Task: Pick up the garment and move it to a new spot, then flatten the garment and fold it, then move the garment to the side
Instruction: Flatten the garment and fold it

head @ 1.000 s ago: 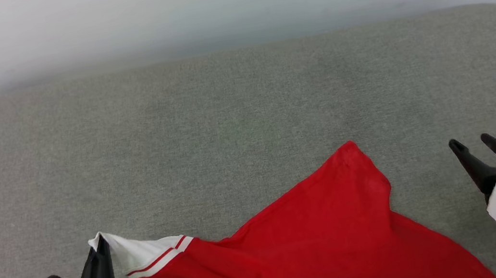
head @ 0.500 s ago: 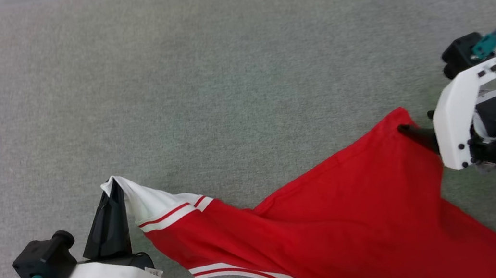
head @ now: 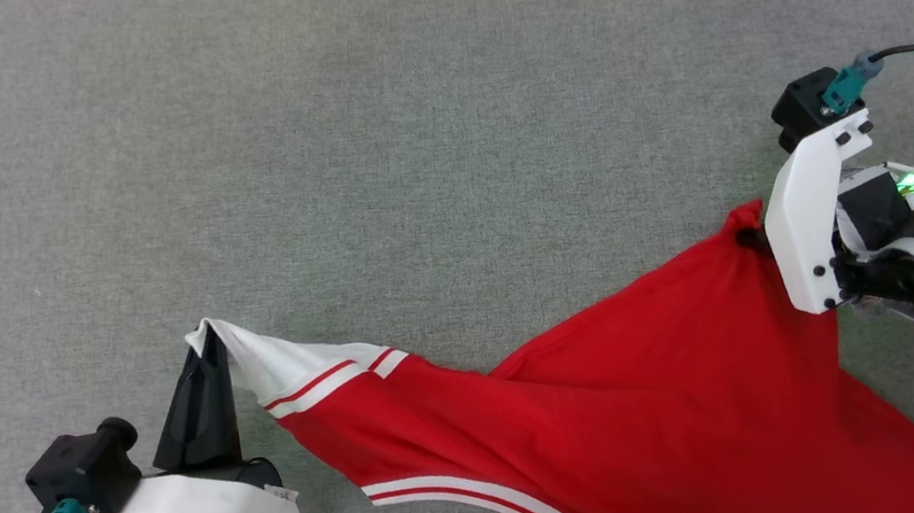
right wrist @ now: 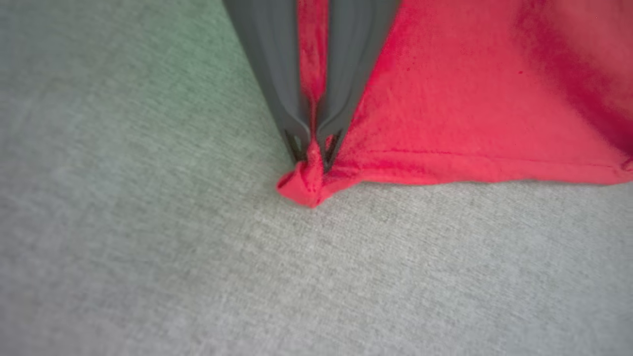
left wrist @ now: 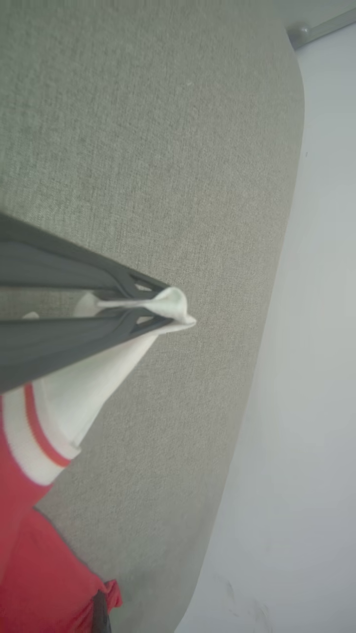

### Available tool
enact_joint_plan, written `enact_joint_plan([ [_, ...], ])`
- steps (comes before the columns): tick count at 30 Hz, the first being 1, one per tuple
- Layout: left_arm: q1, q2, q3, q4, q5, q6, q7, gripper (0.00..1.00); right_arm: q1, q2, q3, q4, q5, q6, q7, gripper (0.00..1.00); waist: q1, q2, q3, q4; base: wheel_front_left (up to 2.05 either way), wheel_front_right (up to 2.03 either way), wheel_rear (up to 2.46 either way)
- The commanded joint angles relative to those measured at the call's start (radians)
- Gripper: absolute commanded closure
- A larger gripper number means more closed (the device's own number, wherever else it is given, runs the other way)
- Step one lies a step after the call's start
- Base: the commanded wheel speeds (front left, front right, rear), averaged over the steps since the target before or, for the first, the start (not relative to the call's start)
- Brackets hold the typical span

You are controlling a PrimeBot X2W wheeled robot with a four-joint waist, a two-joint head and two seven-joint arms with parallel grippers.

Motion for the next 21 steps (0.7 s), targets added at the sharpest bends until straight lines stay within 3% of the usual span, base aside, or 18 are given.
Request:
enact_joint_plan([
  [1, -0.002, 0.009, 0.005, 0.001, 0.003, 0.001, -0.007, 1.00, 0.022, 0.002, 0.006, 0.009, -0.015, 0.000, -0.031, 1.00, -0.0002, 0.0000, -0.020, -0.007, 0.00, 0.00, 0.00],
  [11, -0.099, 0.078, 0.062, 0.002, 0.006, -0.010, 0.006, 1.00, -0.001, 0.043, -0.103, -0.021, -0.097, 0.000, -0.289, 1.00, -0.0002, 0.0000, -0.143, -0.053, 0.00, 0.00, 0.00],
  [21, -0.468, 0.095, 0.077, 0.130, -0.003, -0.073, 0.054, 1.00, -0.118, 0.107, -0.242, -0.061, -0.187, 0.000, -0.574, 1.00, -0.0002, 0.0000, -0.186, -0.099, 0.00, 0.00, 0.00],
])
